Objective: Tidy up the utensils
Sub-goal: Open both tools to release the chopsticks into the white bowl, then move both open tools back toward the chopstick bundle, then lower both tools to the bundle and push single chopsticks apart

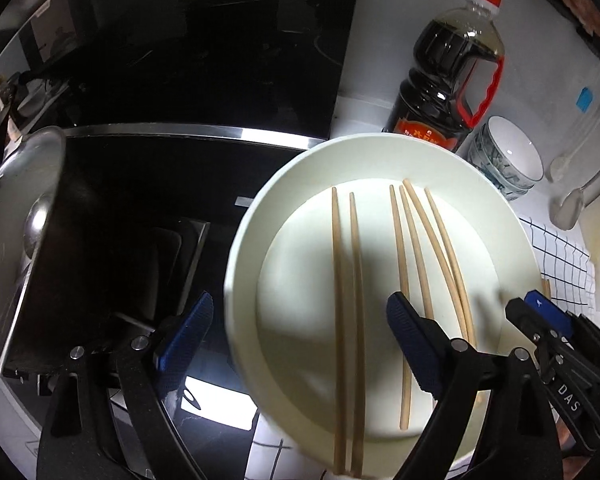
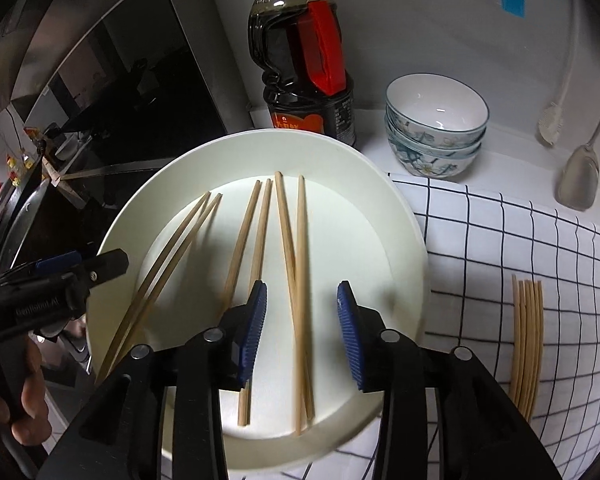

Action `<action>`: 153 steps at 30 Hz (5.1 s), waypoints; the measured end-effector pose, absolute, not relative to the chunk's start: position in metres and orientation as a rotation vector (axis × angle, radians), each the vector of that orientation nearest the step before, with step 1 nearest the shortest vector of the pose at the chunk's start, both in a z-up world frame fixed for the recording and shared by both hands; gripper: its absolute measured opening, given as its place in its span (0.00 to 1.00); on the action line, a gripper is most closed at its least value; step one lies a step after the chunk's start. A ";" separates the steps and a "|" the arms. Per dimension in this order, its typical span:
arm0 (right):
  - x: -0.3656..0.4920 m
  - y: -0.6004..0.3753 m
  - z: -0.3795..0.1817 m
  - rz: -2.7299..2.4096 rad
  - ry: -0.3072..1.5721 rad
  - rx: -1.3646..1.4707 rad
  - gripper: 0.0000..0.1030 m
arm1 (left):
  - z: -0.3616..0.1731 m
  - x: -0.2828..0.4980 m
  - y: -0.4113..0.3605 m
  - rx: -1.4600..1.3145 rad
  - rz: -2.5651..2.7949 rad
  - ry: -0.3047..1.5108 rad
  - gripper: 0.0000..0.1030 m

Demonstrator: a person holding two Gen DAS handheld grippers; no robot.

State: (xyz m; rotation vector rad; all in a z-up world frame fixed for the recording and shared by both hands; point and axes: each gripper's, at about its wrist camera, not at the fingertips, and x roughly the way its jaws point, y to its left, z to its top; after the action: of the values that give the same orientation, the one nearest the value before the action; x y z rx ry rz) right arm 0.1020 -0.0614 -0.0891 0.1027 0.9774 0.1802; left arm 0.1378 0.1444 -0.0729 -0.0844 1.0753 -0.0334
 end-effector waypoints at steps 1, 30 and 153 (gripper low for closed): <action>0.098 -0.062 -0.088 0.179 0.974 0.104 0.36 | -0.070 0.135 0.147 -0.085 -0.031 1.071 0.85; 0.000 -0.086 -0.046 0.081 0.875 0.199 0.53 | -0.018 0.063 0.099 0.066 -0.173 0.948 0.93; -0.035 -0.318 -0.179 -0.013 0.995 0.052 0.67 | -0.177 0.014 -0.162 0.139 -0.199 1.129 0.95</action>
State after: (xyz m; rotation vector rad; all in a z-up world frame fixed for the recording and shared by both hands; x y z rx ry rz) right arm -0.0347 -0.3178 -0.1792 0.0519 0.9950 -0.0134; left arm 0.0140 -0.1616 -0.1766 0.1387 1.1290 -0.1985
